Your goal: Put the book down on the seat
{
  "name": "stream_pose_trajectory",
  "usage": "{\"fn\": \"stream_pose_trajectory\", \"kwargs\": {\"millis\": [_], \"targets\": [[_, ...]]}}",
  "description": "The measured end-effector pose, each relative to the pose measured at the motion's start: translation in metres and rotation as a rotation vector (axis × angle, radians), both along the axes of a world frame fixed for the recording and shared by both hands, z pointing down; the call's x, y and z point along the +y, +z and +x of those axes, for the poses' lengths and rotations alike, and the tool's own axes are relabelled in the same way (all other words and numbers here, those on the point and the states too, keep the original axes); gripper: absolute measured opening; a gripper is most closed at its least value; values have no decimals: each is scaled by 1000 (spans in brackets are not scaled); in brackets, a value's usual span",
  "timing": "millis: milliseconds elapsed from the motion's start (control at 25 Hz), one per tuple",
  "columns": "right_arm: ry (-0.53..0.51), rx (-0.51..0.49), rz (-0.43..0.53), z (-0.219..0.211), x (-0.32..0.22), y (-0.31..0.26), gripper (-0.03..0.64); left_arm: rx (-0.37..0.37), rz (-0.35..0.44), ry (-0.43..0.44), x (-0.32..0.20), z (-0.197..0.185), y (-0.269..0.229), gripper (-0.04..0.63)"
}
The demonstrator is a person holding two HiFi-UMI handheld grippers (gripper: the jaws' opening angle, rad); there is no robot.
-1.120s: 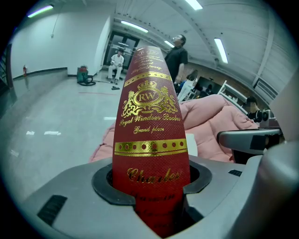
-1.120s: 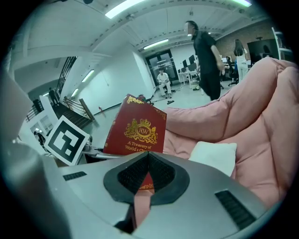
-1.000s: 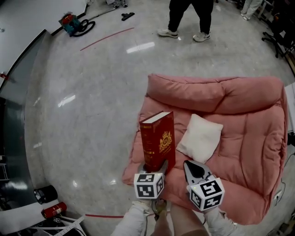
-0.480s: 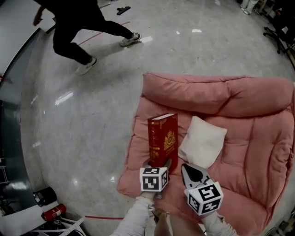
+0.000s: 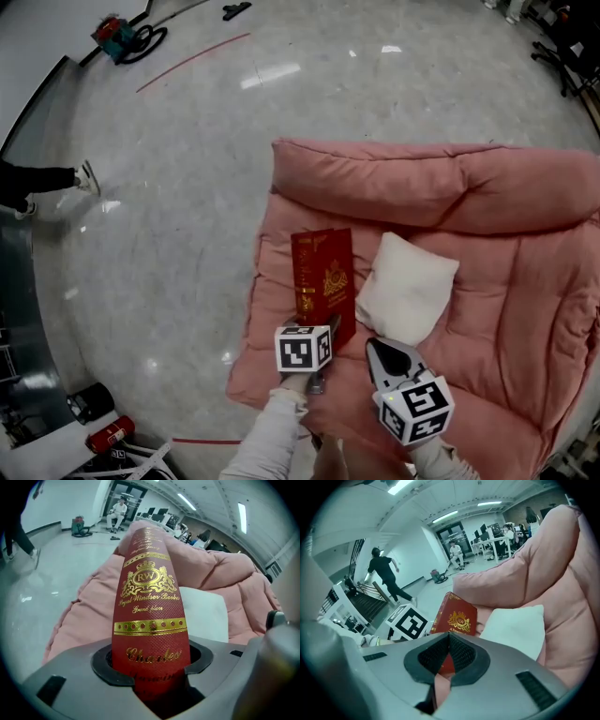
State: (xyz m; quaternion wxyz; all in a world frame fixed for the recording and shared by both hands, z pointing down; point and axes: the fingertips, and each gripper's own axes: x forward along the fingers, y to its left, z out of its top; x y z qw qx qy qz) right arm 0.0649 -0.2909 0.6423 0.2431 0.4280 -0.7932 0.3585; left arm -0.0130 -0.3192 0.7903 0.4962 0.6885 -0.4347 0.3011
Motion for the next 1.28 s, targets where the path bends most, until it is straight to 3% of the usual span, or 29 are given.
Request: {"fn": "stream_pose_trajectory", "kwargs": {"millis": [160,360,680,1040,1280], "targets": [[1,-8,-6,-1,4,0,5,-10,-12,6,-3,-5,5,277],[-8,-13,4,-4,7,-6,5,-103,-27,-18,5,-23,8,368],[-21,-16,32,-13,15,-25,5,-225,43,-85,14,-56,-21,388],[-57,-11,68,-30,36,-52,5,-152,104,-82,46,-49,-72,384],[-87,21,93,-32,59,-68,6,-83,141,-54,80,-37,-116,315]]}}
